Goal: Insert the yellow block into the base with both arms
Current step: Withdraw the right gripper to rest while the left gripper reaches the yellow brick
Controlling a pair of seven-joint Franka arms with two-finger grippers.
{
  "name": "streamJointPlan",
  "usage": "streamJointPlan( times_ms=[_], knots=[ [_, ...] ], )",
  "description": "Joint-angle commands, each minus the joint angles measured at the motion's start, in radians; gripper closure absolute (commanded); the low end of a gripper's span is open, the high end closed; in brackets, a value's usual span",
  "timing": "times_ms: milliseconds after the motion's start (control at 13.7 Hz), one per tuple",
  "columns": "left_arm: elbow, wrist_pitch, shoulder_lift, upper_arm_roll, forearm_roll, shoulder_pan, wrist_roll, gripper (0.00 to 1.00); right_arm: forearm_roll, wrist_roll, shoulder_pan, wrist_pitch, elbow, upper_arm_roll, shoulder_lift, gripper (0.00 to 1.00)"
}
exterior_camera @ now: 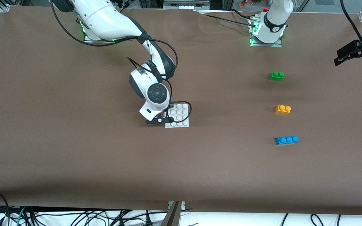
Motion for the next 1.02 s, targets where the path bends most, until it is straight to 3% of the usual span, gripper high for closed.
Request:
streamJointPlan(
  times_ms=[0,365,656,802,948],
  knots=[
    [-0.039,-0.007,-0.034,-0.002,0.008,-0.012,0.01,0.0,0.001,-0.09,-0.009,-0.028,-0.014,-0.044,-0.086,0.0],
    [-0.106,0.013,-0.043,-0.005,0.017,-0.051,0.004,0.0,0.02,-0.227,-0.038,-0.028,-0.009,-0.185,-0.187,0.0],
    [-0.178,0.095,-0.002,0.002,0.019,-0.052,0.009,0.0,0.021,-0.235,-0.146,-0.048,-0.009,-0.199,-0.305,0.0],
    [-0.233,0.144,0.024,0.003,0.017,-0.055,0.016,0.0,0.064,-0.235,-0.227,-0.068,-0.015,-0.19,-0.374,0.0],
    [-0.353,0.281,0.027,0.003,0.011,-0.055,0.019,0.0,0.067,-0.238,-0.273,-0.133,-0.02,-0.185,-0.435,0.0]
  ],
)
